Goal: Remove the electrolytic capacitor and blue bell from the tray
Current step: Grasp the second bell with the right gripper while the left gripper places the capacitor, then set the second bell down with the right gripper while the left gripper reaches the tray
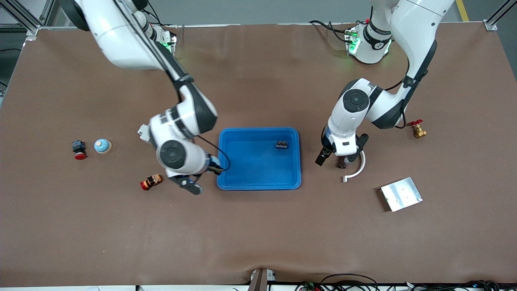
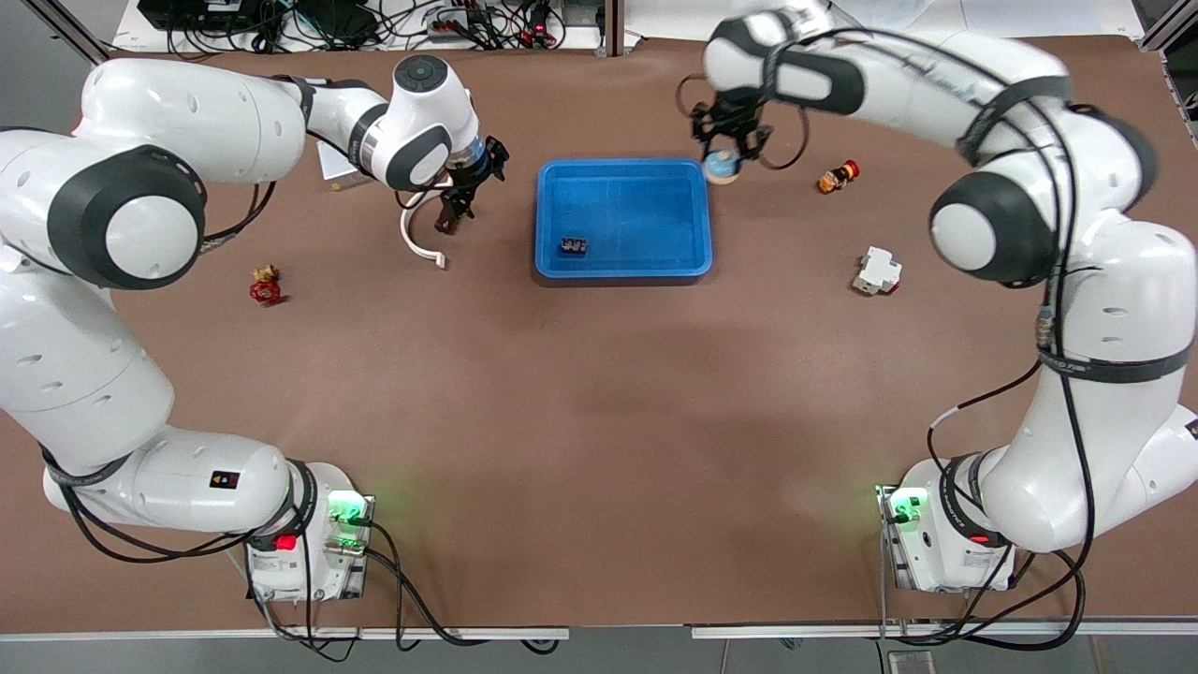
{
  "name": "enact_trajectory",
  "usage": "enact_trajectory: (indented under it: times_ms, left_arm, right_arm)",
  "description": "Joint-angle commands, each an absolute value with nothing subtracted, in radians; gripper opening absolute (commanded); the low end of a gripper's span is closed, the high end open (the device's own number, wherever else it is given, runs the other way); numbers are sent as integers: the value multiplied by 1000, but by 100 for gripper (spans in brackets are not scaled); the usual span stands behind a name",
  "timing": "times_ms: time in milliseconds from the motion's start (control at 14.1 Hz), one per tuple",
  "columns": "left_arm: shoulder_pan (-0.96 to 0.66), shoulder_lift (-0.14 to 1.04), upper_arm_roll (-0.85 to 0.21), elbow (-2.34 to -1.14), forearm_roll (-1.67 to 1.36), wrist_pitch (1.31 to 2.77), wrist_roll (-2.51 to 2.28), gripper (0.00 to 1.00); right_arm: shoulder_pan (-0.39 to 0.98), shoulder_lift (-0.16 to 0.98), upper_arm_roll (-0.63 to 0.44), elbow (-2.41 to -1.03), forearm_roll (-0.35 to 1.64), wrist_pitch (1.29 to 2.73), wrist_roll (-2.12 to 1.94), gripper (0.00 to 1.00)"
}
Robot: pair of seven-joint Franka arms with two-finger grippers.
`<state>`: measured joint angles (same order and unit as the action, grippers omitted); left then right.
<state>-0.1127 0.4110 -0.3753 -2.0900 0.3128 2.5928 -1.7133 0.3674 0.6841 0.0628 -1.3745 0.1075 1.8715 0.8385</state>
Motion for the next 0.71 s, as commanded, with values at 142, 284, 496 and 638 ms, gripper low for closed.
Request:
enact_trajectory:
  times_ms: [142, 284, 496, 638]
  left_arm:
    - [-192, 486, -382, -1970, 318, 2489, -2040, 100]
    - [-236, 540, -382, -1887, 316, 2384, -2126, 100]
    - [-290, 571, -382, -1838, 316, 2323, -2253, 100]
    - [-307, 581, -382, -1836, 318, 2322, -2301, 100]
  right_arm:
    - [128, 542, 69, -1600, 117, 1871, 322, 0]
    - [42, 538, 68, -1632, 94, 1876, 136, 0]
    - [-34, 523, 57, -1764, 80, 2029, -38, 0]
    - [-51, 525, 54, -1825, 68, 2129, -75, 0]
